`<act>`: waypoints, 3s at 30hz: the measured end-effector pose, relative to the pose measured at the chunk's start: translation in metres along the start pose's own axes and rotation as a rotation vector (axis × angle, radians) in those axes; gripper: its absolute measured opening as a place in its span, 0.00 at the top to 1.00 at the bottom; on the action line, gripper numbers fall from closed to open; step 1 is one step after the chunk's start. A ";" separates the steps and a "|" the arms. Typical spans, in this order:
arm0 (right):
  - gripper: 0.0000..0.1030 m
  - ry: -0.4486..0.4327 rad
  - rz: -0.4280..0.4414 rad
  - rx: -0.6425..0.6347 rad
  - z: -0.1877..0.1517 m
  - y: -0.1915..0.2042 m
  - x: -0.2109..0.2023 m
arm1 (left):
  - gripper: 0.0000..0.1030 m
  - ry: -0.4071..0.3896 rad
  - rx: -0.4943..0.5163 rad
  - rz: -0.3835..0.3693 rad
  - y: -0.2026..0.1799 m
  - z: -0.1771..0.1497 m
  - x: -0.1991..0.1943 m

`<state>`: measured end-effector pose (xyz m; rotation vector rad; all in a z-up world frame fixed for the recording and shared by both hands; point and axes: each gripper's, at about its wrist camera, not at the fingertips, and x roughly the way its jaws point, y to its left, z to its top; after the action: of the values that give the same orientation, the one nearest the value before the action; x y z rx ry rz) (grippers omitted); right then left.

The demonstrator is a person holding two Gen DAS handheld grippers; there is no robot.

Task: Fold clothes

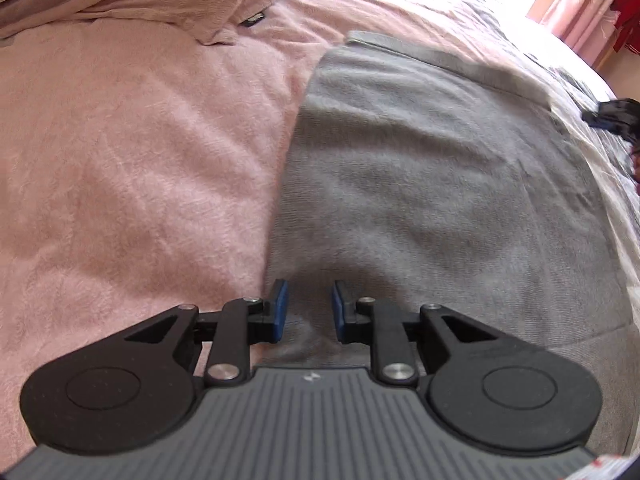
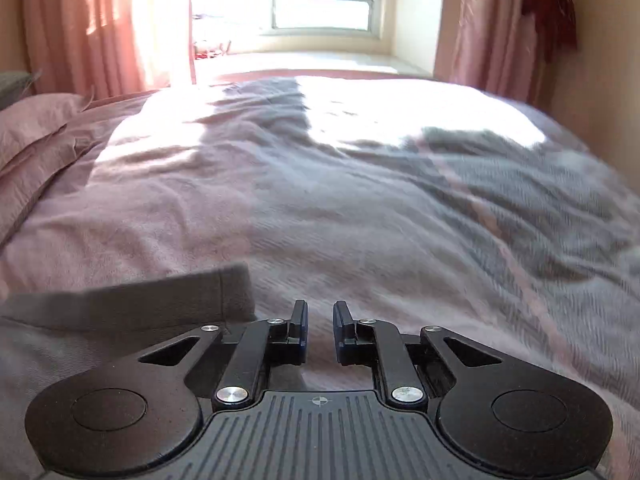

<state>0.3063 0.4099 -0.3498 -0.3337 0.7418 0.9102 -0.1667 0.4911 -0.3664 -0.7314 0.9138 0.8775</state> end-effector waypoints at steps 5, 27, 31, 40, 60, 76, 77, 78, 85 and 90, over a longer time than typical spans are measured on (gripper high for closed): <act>0.90 0.114 0.138 -0.040 -0.063 -0.040 -0.059 | 0.82 0.025 -0.024 0.032 0.010 -0.020 -0.020; 0.86 0.407 0.328 -0.320 -0.321 0.010 -0.358 | 0.81 0.157 0.093 0.054 -0.020 -0.226 -0.179; 0.86 0.251 0.393 -0.351 -0.287 0.071 -0.333 | 0.81 0.023 0.130 0.037 -0.042 -0.187 -0.154; 0.86 0.293 0.346 -0.449 -0.341 0.121 -0.297 | 0.81 0.057 0.119 -0.029 -0.076 -0.197 -0.091; 0.64 0.347 -0.070 -0.272 -0.349 0.037 -0.318 | 0.79 0.075 0.199 0.070 -0.026 -0.226 -0.132; 0.39 0.618 0.115 -0.259 -0.369 -0.056 -0.409 | 0.70 0.250 0.038 0.210 -0.051 -0.319 -0.221; 0.39 0.587 0.130 -0.228 -0.353 -0.062 -0.418 | 0.69 0.225 0.048 0.211 -0.060 -0.313 -0.235; 0.39 0.550 0.146 -0.199 -0.335 -0.067 -0.428 | 0.64 0.193 0.060 0.210 -0.065 -0.310 -0.250; 0.34 0.368 0.222 -0.148 -0.243 -0.057 -0.499 | 0.41 0.037 0.065 0.181 -0.110 -0.261 -0.323; 0.32 0.332 0.267 -0.157 -0.223 -0.037 -0.543 | 0.36 0.004 0.093 0.204 -0.132 -0.259 -0.362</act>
<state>0.0256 -0.0563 -0.1266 -0.5417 1.0396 1.1852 -0.2625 0.1006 -0.1341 -0.5662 1.0387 1.0059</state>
